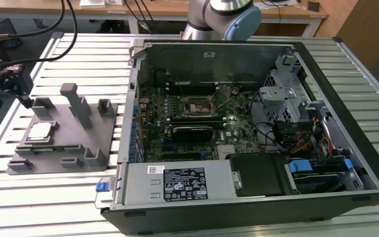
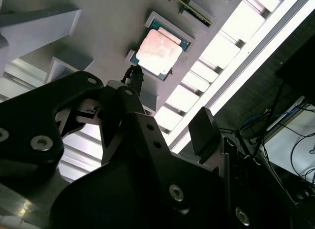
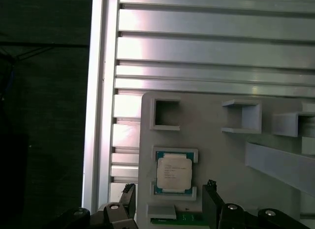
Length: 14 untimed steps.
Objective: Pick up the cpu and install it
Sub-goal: 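Pick up the cpu and move it towards the insertion slot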
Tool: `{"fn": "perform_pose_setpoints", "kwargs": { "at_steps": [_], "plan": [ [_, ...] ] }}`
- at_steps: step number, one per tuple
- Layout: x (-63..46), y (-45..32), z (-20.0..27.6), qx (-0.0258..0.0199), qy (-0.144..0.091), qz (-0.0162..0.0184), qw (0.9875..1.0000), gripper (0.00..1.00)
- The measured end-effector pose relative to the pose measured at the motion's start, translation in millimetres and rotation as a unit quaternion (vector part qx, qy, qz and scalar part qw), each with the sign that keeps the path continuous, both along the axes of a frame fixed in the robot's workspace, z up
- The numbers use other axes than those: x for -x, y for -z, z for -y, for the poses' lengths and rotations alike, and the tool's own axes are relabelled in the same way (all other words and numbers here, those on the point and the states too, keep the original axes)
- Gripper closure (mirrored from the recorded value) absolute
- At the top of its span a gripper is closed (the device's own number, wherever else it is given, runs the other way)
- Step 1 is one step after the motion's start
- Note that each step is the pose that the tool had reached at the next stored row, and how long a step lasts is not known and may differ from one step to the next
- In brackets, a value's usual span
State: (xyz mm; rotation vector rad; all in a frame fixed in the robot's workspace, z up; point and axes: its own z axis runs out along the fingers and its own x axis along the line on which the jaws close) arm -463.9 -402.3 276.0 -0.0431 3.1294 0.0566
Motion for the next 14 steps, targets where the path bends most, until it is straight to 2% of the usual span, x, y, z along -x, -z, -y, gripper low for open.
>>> {"fn": "perform_pose_setpoints", "kwargs": {
  "at_steps": [14],
  "plan": [
    [0.0, 8.6, 0.0, 0.0, 0.0, 0.0, 1.0, 0.36]
  ]
}}
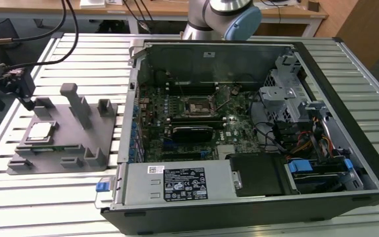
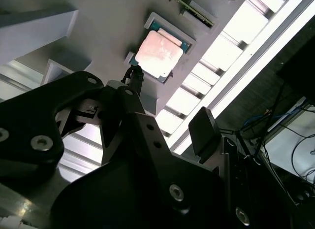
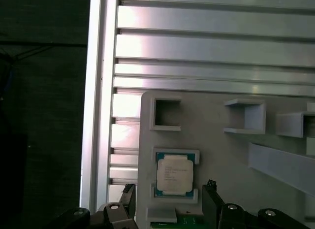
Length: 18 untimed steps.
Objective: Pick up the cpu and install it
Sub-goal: 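Pick up the cpu and move it towards the insertion slot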
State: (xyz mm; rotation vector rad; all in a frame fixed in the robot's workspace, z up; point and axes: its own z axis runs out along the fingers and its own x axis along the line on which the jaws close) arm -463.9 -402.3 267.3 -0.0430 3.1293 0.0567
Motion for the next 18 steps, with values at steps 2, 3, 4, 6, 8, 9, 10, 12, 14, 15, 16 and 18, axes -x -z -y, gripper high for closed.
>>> {"fn": "perform_pose_setpoints", "kwargs": {
  "at_steps": [2, 3, 4, 6, 8, 9, 10, 12, 14, 15, 16, 18],
  "plan": [
    [0.0, 2.5, 0.0, 0.0, 0.0, 0.0, 1.0, 0.36],
    [-0.2, 3.8, 0.0, 0.0, 0.0, 0.0, 1.0, 0.36],
    [-0.4, 4.9, 0.1, 0.0, 0.0, 0.0, 1.0, 0.36],
    [-0.8, 6.9, 0.4, 0.0, 0.0, 0.0, 1.0, 0.36],
    [-1.1, 7.5, 0.7, 0.0001, 0.0, -0.0001, 1.0, 0.36],
    [-1.2, 7.6, 0.9, 0.0001, 0.0, -0.0002, 1.0, 0.36],
    [-1.3, 7.8, 1.1, 0.0, 0.0, -0.0001, 1.0, 0.36],
    [-2.2, 8.6, 1.6, 0.0, 0.0, 0.0001, 1.0, 0.36],
    [-5.0, 9.9, 1.7, 0.0, 0.0, -0.0001, 1.0, 0.36],
    [-6.1, 11.3, 1.9, 0.0, 0.0, 0.0, 1.0, 0.36],
    [-6.7, 13.2, 2.4, -0.0001, 0.0, 0.0001, 1.0, 0.36],
    [-6.9, 16.5, 4.8, 0.0001, 0.0, -0.0002, 1.0, 0.36]
  ]
}}
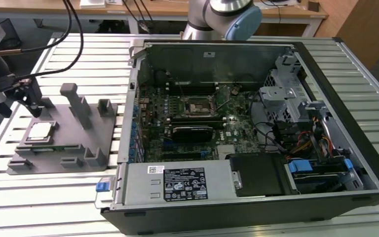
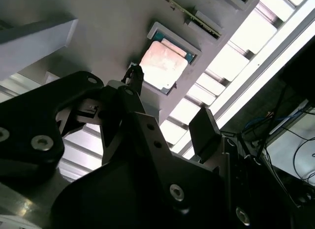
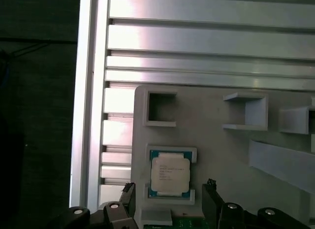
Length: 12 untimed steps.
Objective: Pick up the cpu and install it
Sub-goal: 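Pick up the cpu and move it towards the insertion slot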
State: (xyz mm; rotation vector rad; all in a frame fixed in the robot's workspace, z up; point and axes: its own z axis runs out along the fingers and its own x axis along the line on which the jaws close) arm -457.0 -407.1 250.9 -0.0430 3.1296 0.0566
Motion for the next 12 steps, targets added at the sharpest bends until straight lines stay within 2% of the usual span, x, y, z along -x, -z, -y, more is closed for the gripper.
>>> {"fn": "perform_pose_setpoints", "kwargs": {
  "at_steps": [3, 12],
  "plan": [
    [-0.4, 5.8, 3.4, -0.0001, 0.0, 0.0002, 1.0, 0.36],
    [-4.0, 21.8, 3.7, 0.0, 0.0, 0.0001, 1.0, 0.36]
  ]
}}
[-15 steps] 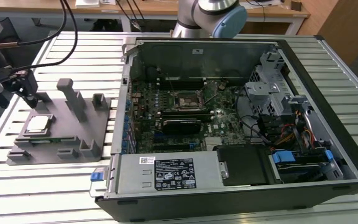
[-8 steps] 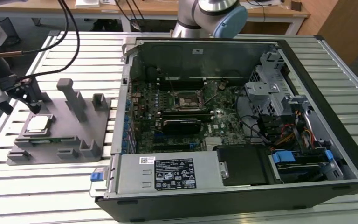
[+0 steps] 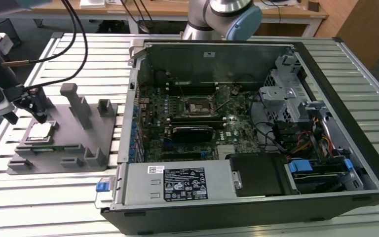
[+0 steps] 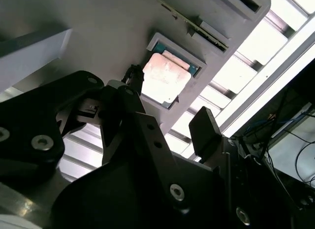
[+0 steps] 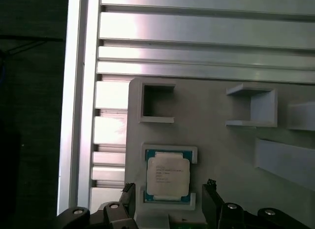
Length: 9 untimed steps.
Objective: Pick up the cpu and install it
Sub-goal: 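Pick up the cpu and move it towards the insertion slot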
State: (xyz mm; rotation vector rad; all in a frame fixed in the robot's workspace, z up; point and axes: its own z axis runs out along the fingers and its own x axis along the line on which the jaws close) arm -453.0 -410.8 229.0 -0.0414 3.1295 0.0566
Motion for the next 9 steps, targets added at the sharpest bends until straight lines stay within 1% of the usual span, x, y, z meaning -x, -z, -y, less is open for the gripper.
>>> {"fn": "perform_pose_setpoints", "kwargs": {
  "at_steps": [3, 9],
  "plan": [
    [0.0, 4.0, 0.0, 0.0, -0.001, 0.0001, 1.0, 0.36],
    [0.0, 8.8, 0.0, -0.0001, -0.001, 0.0, 1.0, 0.36]
  ]
}}
